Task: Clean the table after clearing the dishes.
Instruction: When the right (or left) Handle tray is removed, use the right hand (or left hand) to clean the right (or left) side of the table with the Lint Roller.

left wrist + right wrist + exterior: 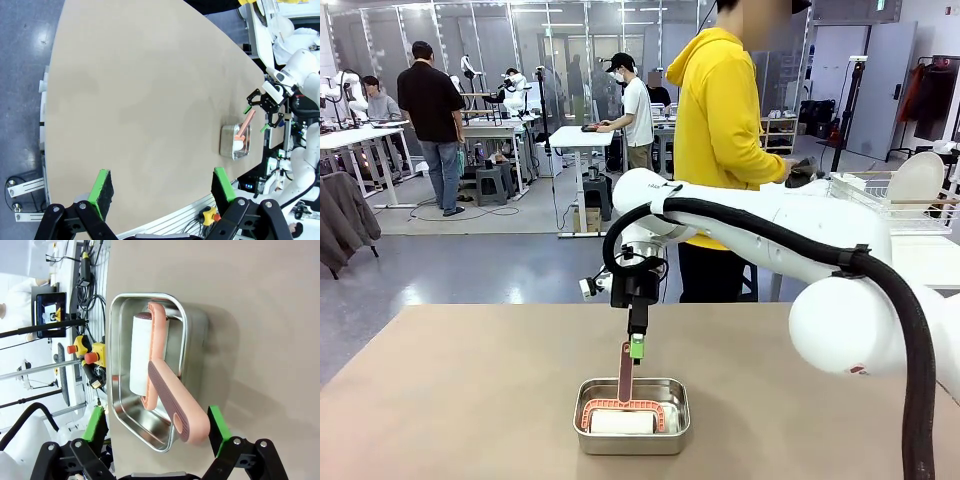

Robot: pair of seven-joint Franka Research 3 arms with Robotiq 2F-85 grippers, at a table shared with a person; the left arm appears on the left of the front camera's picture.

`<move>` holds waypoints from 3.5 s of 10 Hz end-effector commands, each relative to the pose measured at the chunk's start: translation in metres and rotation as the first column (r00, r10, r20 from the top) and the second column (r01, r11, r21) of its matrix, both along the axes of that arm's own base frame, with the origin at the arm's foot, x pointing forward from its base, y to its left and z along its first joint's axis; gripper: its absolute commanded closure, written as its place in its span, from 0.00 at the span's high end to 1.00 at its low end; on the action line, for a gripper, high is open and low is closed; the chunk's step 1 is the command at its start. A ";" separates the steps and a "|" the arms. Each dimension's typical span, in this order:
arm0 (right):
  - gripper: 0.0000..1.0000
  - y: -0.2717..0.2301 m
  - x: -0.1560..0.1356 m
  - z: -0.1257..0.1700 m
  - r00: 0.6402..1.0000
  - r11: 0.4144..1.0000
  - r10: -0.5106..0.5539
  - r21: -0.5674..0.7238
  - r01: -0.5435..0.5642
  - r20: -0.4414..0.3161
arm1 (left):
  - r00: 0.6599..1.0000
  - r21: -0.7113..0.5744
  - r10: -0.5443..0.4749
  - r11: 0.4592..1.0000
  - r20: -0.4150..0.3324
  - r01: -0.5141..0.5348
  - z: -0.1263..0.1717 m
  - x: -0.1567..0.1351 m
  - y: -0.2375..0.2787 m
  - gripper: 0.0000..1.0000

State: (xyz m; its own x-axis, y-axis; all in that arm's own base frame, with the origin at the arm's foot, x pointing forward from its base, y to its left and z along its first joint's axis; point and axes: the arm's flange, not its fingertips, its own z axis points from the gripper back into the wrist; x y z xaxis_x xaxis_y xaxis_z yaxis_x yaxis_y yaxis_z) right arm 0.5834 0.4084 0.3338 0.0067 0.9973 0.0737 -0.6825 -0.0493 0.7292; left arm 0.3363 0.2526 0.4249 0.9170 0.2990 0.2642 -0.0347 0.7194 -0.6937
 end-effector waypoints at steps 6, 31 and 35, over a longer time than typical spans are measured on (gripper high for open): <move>0.84 0.032 0.034 0.011 0.999 0.998 -0.052 0.029 0.052 0.004 | 1.000 -0.007 -0.001 1.000 0.005 0.001 0.003 -0.002 0.000 1.00; 0.10 0.023 -0.028 0.157 0.937 0.929 -0.272 -0.195 0.315 0.218 | 1.000 -0.007 -0.001 1.000 0.005 0.001 0.003 -0.002 0.000 1.00; 0.10 -0.068 -0.091 0.227 0.682 0.699 -0.613 -0.128 0.703 0.399 | 1.000 -0.007 -0.001 1.000 0.005 0.001 0.003 -0.002 0.000 1.00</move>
